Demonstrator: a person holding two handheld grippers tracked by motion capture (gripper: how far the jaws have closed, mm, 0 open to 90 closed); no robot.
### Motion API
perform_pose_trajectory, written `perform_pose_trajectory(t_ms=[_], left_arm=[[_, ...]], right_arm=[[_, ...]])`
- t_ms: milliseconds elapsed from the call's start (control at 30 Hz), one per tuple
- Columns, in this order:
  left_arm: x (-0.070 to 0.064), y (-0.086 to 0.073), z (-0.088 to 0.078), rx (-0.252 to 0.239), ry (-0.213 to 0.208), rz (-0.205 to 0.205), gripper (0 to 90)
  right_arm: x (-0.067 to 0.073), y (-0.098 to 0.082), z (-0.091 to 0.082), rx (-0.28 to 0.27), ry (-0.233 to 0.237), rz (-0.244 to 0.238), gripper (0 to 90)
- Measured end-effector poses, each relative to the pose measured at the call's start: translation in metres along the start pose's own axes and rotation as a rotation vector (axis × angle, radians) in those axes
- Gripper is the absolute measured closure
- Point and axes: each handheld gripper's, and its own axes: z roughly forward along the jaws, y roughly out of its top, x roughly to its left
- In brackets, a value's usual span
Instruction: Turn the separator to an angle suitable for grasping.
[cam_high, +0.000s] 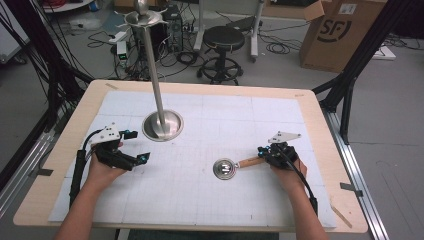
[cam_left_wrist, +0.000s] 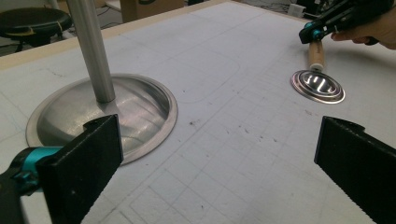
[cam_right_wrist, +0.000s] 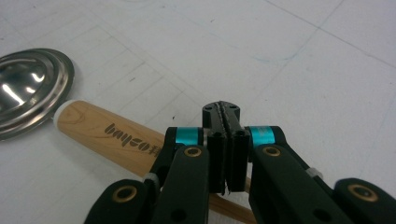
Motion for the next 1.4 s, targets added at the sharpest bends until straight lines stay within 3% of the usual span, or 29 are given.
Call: perform_pose_trajectory(t_ms=[267, 400, 500, 533, 633, 800, 867, 1000, 1100, 1200, 1400], left_arm=[[0.001, 0.000, 0.000, -0.001, 0.001, -0.005, 1.7], [0.001, 0.000, 0.000, 0.001, -0.001, 0.000, 1.7], [0.000, 0.000, 0.000, 0.004, -0.006, 0.004, 1.7], [0.000, 0.000, 0.000, 0.005, -0.006, 0.005, 1.7], [0.000, -0.001, 0.000, 0.004, -0.003, -0.001, 1.7], [0.001, -0.001, 0.001, 0.013, -0.004, -0.002, 1.7], [0.001, -0.001, 0.002, 0.015, -0.005, 0.003, 1.7], [0.001, -0.001, 0.001, 0.014, -0.006, 0.001, 1.7], [0.001, -0.001, 0.001, 0.012, -0.006, -0.002, 1.7], [0.001, -0.001, 0.001, 0.010, -0.005, -0.002, 1.7], [0.001, -0.001, 0.001, 0.012, -0.007, -0.001, 1.7]], right_arm=[[0.000, 0.002, -0.011, -0.076, 0.023, 0.000, 85.8], [0.000, 0.005, -0.019, -0.104, 0.050, -0.019, 77.6], [0.001, 0.006, -0.021, -0.095, 0.085, -0.069, 68.1], [0.002, 0.006, -0.022, -0.084, 0.113, -0.105, 63.1], [0.003, 0.006, -0.021, -0.080, 0.137, -0.139, 54.6], [0.008, 0.011, -0.012, -0.017, 0.181, -0.216, 40.1], [0.009, 0.012, -0.010, -0.002, 0.186, -0.221, 39.2], [0.016, 0.012, 0.000, 0.087, 0.194, -0.272, 38.0], [0.017, 0.010, 0.004, 0.129, 0.196, -0.278, 39.1], [0.016, 0.010, 0.002, 0.163, 0.217, -0.263, 45.0], [0.019, 0.011, -0.001, 0.199, 0.247, -0.292, 55.9]])
